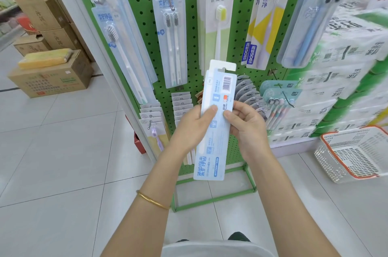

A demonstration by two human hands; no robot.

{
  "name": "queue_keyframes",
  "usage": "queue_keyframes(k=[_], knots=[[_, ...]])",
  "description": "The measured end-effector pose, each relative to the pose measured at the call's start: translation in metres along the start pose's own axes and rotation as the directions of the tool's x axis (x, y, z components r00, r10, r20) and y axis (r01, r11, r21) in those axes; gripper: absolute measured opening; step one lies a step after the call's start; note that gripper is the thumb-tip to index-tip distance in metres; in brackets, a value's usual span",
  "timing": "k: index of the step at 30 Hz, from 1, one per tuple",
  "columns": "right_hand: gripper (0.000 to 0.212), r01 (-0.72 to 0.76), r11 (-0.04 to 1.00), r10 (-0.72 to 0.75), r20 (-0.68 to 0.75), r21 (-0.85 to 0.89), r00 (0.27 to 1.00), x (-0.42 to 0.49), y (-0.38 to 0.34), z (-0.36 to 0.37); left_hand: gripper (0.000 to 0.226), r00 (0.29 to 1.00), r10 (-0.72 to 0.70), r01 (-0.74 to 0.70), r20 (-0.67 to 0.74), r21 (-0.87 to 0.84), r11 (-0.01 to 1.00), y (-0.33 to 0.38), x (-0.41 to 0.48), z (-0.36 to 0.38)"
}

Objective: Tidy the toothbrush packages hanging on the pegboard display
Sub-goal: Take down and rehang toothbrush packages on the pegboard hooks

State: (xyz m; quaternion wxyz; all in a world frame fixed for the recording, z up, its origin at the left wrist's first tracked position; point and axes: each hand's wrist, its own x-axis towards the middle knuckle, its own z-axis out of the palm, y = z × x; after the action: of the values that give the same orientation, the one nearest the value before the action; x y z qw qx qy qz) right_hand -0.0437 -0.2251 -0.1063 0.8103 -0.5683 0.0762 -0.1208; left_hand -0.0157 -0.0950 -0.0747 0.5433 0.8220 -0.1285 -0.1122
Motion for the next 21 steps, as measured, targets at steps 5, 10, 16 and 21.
queue_keyframes(k=[5, 10, 16, 21], knots=[[0.017, -0.024, 1.0, 0.023, 0.094, 0.012, 0.995, -0.002, -0.002, 0.001, 0.026, 0.985, 0.058, -0.071, -0.16, -0.082, 0.994, 0.014, 0.011, -0.01], [0.017, -0.032, 0.999, 0.032, 0.141, -0.005, 0.99, 0.001, -0.005, -0.002, 0.013, 0.955, 0.101, -0.152, -0.28, -0.167, 0.974, 0.015, 0.013, -0.01], [0.03, -0.019, 0.999, 0.009, 0.282, 0.03, 0.959, 0.009, -0.006, 0.008, 0.009, 0.968, 0.019, -0.116, -0.252, -0.375, 0.92, 0.019, 0.015, -0.021], [0.085, -0.075, 0.997, 0.064, 0.442, 0.007, 0.895, 0.019, -0.01, 0.031, 0.017, 0.98, 0.052, -0.15, -0.19, -0.545, 0.825, 0.034, 0.015, -0.037]])
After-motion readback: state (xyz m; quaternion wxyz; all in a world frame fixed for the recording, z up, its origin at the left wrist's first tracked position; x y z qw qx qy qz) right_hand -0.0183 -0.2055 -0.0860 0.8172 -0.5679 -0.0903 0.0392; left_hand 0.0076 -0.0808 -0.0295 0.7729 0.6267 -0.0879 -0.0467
